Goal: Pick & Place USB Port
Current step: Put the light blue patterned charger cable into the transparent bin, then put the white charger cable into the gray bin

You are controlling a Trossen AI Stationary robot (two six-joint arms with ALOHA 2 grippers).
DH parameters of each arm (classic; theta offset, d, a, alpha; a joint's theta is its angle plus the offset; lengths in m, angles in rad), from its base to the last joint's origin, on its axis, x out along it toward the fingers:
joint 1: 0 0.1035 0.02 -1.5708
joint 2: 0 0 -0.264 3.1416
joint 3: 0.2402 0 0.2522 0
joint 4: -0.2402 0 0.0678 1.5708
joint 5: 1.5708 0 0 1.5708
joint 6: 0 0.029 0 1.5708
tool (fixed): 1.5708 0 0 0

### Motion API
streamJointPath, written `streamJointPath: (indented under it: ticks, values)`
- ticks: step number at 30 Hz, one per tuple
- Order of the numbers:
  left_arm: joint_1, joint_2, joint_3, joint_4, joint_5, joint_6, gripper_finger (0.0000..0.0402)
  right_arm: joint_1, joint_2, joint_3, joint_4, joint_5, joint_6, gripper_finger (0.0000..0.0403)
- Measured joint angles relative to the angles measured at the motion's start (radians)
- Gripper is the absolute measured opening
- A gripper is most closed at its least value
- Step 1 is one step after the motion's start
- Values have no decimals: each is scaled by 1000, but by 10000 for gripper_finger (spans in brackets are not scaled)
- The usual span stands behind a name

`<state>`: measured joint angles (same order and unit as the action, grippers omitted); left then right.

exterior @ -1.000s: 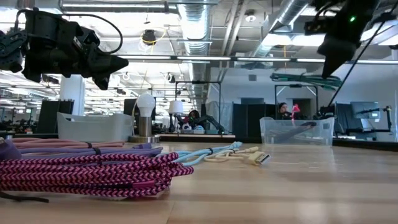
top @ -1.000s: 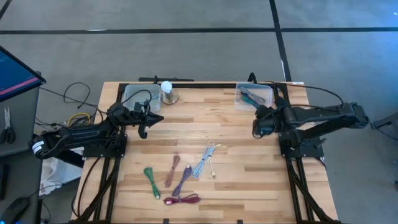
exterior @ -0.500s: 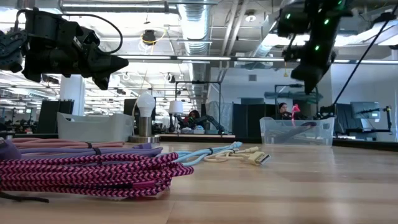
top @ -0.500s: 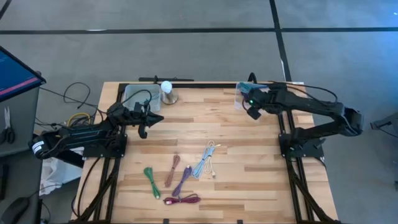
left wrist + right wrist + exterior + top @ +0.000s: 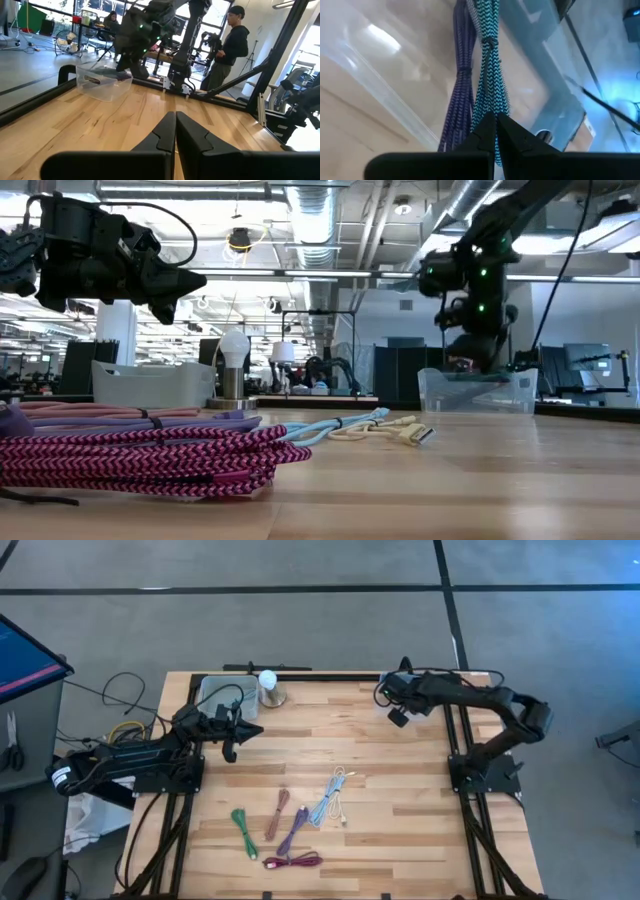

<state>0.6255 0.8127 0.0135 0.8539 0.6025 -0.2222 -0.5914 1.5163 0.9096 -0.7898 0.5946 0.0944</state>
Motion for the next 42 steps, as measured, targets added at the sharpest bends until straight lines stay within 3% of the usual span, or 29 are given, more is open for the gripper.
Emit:
streamJointPath:
  ticks: [11, 16, 22, 25, 36, 42]
  values:
    - [0, 0, 0, 0, 0, 0, 11, -10, 84, 0, -1, 24, -11, 18]
    - [0, 0, 0, 0, 0, 0, 11, -2, 43, 13, -19, 85, -26, 54]
    - [0, 0, 0, 0, 0, 0, 11, 26, -52, 66, -58, 81, -76, 82]
    - [0, 0, 0, 0, 0, 0, 11, 56, -110, 97, -68, 25, -78, 86]
    - [0, 0, 0, 3, 0, 0, 11, 261, -233, 126, 43, -417, -79, 86]
    - [0, 0, 0, 4, 0, 0, 11, 423, -218, 126, 142, -465, -94, 86]
